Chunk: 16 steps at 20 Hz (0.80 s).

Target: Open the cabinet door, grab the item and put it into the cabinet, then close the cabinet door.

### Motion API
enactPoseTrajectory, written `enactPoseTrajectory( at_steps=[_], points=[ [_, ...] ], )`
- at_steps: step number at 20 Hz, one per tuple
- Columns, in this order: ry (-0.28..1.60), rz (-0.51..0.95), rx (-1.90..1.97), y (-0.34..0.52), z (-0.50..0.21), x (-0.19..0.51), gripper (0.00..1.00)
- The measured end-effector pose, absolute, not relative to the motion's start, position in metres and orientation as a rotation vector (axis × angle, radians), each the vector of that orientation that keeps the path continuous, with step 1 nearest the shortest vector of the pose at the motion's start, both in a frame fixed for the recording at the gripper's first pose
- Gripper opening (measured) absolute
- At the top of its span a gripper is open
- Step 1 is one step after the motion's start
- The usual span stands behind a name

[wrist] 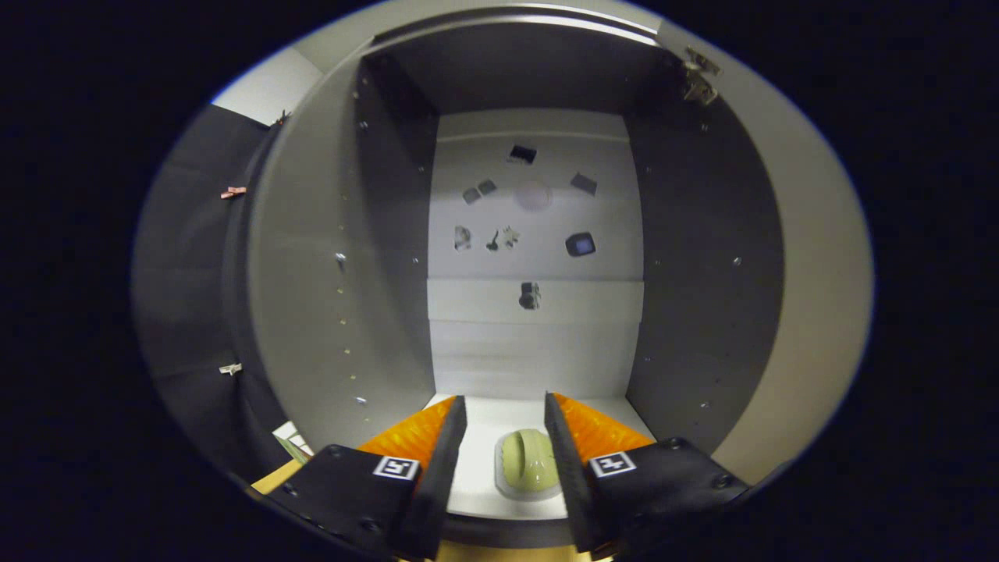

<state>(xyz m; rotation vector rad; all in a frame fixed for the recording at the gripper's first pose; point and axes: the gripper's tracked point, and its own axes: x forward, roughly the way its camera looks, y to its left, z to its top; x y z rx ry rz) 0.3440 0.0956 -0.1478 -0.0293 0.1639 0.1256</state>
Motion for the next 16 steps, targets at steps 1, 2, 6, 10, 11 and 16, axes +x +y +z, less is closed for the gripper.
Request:
enactPoseTrajectory(
  at_steps=[1, 2, 6, 10, 11, 16],
  points=[
    [0.143, 0.137, -0.038, 0.102, -0.138, 0.330, 0.75],
    [0.125, 0.147, -0.043, 0.108, -0.131, 0.317, 0.78],
    [0.068, 0.129, -0.047, 0.117, -0.104, 0.267, 0.93],
    [0.024, 0.050, -0.058, 0.109, -0.084, 0.209, 0.98],
    [0.017, 0.028, -0.059, 0.106, -0.080, 0.192, 0.98],
    [0.046, 0.002, -0.056, 0.090, -0.074, 0.118, 0.97]
  ],
)
